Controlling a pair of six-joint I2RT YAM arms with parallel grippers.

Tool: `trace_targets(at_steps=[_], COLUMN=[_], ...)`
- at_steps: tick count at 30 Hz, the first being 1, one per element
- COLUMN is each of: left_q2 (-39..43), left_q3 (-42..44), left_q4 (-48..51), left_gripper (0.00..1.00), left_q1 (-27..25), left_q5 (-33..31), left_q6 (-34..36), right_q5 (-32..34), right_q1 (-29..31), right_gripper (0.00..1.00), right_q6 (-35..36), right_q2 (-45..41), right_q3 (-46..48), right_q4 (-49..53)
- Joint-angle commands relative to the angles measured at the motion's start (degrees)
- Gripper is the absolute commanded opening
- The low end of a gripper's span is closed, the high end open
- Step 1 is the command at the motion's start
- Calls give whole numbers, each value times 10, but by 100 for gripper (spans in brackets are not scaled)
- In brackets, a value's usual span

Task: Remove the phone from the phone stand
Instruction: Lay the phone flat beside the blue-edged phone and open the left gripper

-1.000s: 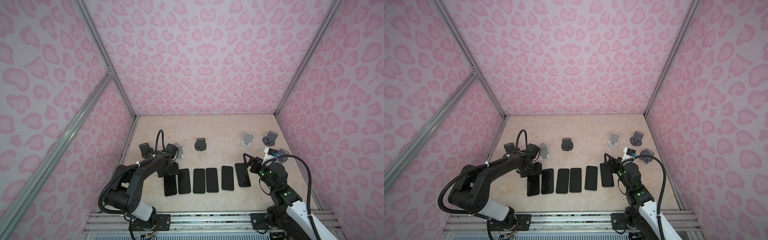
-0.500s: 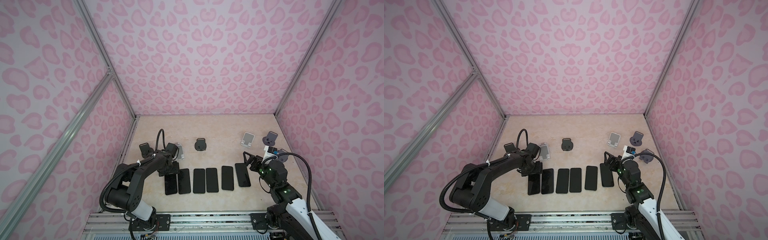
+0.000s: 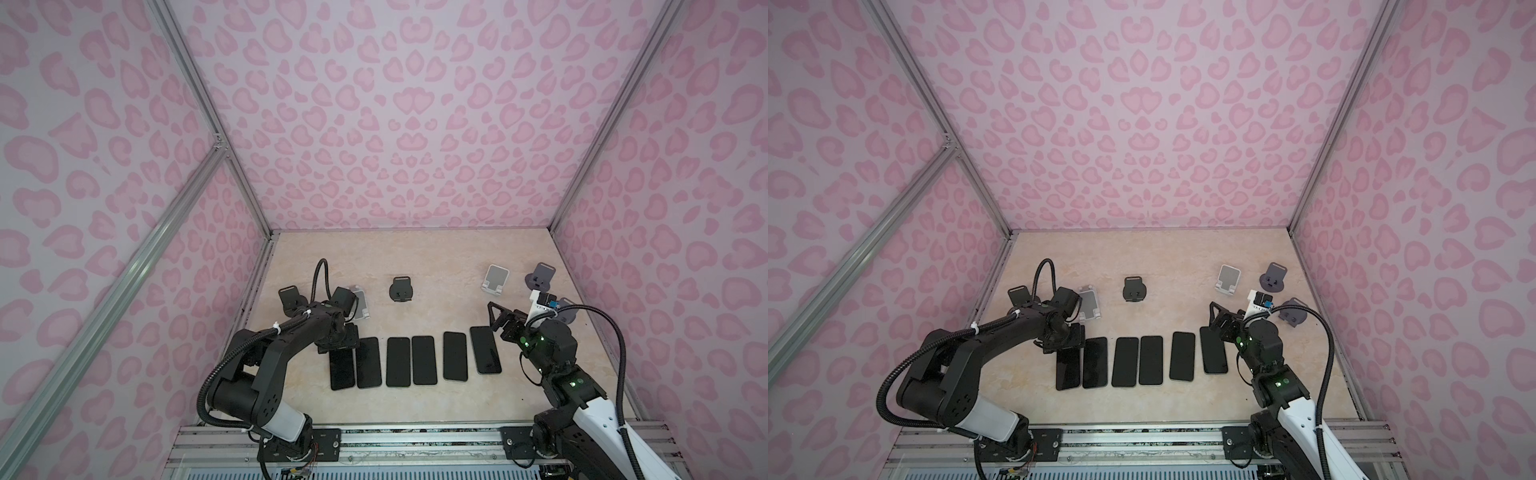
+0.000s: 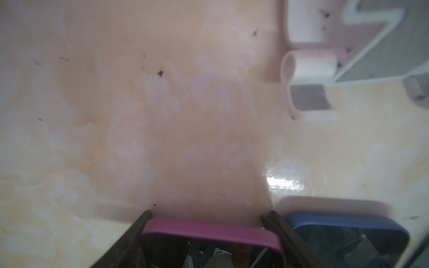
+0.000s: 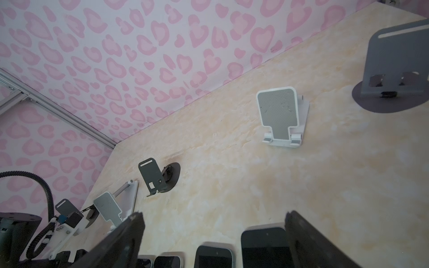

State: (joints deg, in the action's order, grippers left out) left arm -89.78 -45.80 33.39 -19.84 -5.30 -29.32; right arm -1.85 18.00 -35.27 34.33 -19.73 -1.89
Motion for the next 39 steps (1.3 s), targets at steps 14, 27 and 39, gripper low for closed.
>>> trace_targets(at_steps=[14, 27, 39], left_q2=[-24, -8, -29], left_q3=[4, 15, 1], left_q4=[30, 45, 64], left_gripper=[74, 77, 78], left_q1=[-3, -18, -27], left_q5=[-71, -88, -105], left_q6=[-17, -10, -9], right_q5=[14, 5, 1], right_q1=[-3, -9, -9], right_gripper=[97, 97, 97], right_q6=[14, 18, 18], right_q2=[-9, 11, 11], right_q3=[-5, -10, -15], right_q4=[12, 0, 9])
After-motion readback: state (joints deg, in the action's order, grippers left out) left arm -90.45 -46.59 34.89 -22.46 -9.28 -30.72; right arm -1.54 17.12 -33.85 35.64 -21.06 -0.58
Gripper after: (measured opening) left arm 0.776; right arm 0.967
